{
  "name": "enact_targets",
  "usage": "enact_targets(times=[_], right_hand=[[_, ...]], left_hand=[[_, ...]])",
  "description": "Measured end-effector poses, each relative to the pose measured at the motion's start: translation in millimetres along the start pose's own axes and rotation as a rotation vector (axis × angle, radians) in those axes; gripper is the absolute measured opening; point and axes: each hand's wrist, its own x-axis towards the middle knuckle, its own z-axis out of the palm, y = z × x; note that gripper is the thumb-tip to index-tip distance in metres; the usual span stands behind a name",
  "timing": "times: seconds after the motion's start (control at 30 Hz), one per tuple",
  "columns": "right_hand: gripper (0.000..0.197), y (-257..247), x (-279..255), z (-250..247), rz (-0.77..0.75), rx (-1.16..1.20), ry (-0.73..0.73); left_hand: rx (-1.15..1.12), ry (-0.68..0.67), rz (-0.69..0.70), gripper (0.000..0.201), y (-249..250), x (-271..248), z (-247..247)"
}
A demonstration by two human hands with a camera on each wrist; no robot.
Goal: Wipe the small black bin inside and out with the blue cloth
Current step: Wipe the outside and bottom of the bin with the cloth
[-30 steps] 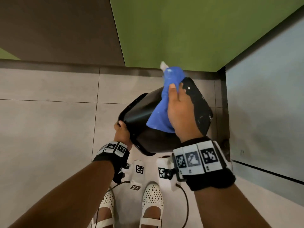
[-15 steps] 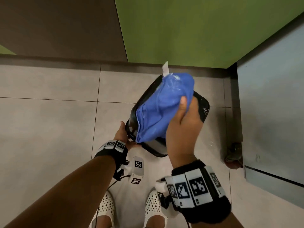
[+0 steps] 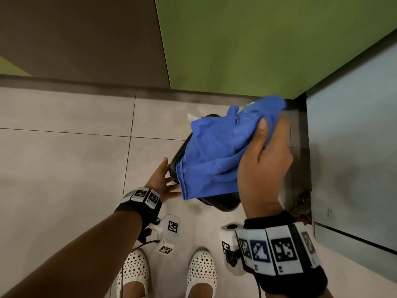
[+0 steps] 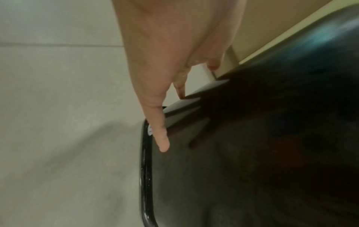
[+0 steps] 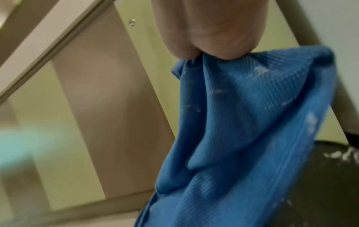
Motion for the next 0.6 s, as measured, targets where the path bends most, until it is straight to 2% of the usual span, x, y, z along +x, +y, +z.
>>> enact_targets(times=[0.07,0.1,0.2,0.27,0.4,0.5,0.6], right_hand=[[0.034,1.2,-3.5,2.5,-0.149,-0.173,-0.127],[0.039,4.5,-7.5,6.8,-0.181,-0.215,-0.251],[0.070,14.4,-26.3,18.3,-0.093,-0.369,-0.767],[0.091,16.8,-36.6,20.3,-0.029,-0.514,-0.939],[0.113,18.2,-40.9,27.6,-0.074,-0.664,-1.045],[0.094,18.7,-38.5,31.1,-0.042,-0.660,-1.068],[0.066,18.3,-33.9,25.6,-0.024,-0.511,-0.944]], left_hand=[[0.079,0.009,0.034,0.052,6.2,-11.2,-1.7],[0.119,-0.002,0.052,0.052,9.8,-15.4,-2.7],[0.230,0.009,0.107,0.051,22.8,-31.9,-4.0],[0.317,0.004,0.168,0.048,31.3,-41.1,-3.0],[0.483,-0.047,0.245,0.041,42.1,-57.3,3.0],[0.544,-0.063,0.264,0.038,44.4,-67.0,9.1],[0.555,-0.062,0.262,0.037,44.1,-73.4,12.5]])
